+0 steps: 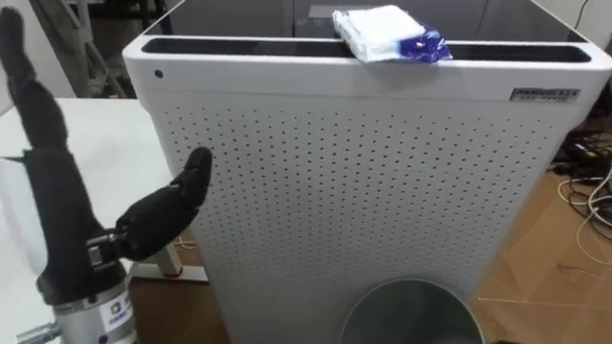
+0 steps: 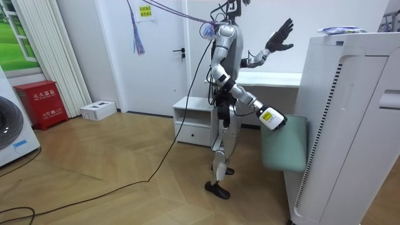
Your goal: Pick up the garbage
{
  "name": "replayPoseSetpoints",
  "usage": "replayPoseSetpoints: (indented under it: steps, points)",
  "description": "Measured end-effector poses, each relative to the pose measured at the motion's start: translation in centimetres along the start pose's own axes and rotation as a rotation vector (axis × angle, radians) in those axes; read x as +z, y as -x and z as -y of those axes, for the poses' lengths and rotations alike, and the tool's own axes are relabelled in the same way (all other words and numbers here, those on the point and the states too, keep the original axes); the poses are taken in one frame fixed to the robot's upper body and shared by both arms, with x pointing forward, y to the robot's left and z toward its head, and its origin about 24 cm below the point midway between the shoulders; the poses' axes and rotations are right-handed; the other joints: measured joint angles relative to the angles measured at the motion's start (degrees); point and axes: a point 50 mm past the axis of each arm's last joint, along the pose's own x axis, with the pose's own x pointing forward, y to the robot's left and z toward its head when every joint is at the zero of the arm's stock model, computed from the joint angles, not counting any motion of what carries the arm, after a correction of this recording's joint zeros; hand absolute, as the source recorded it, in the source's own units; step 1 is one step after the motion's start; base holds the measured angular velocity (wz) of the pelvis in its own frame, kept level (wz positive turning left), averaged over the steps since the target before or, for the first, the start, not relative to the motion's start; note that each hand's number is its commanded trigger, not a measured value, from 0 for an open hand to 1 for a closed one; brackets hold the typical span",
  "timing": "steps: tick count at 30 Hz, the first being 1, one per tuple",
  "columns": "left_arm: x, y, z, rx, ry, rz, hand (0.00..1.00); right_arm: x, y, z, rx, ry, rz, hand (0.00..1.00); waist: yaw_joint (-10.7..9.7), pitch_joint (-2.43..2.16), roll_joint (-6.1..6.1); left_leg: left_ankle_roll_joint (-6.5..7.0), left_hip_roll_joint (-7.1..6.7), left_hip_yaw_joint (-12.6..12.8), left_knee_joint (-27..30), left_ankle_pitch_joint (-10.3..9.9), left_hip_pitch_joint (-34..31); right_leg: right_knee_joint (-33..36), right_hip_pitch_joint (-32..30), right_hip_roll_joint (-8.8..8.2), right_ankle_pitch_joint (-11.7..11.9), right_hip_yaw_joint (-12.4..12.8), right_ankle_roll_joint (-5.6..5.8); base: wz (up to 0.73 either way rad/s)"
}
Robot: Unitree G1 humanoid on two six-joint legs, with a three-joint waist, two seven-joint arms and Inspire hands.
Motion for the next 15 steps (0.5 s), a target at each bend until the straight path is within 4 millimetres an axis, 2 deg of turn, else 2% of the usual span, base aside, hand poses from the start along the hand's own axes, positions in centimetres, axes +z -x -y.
replayPoseSetpoints:
  steps: [10,15]
  points:
    - [1.5,0.0,2.5,-0.154,0.072,0.072,0.00,0.7,-0.4,-0.9,0.091,0.029,0.024,1.00,-1.90,-0.07,0.62,0.15,0.15,2.48,-1.91,0.19,1.90,-0.05,0.05,0.07,0.01,2.10,-0.01,-0.13]
    - [2.0,0.0,3.2,-0.186,0.088,0.098,0.00,0.7,-0.4,-1.0,0.101,0.038,0.025,1.00,-1.90,-0.08,0.63,0.16,0.15,2.68,-1.79,0.21,2.28,-0.23,0.04,0.06,0.01,2.22,-0.01,0.00]
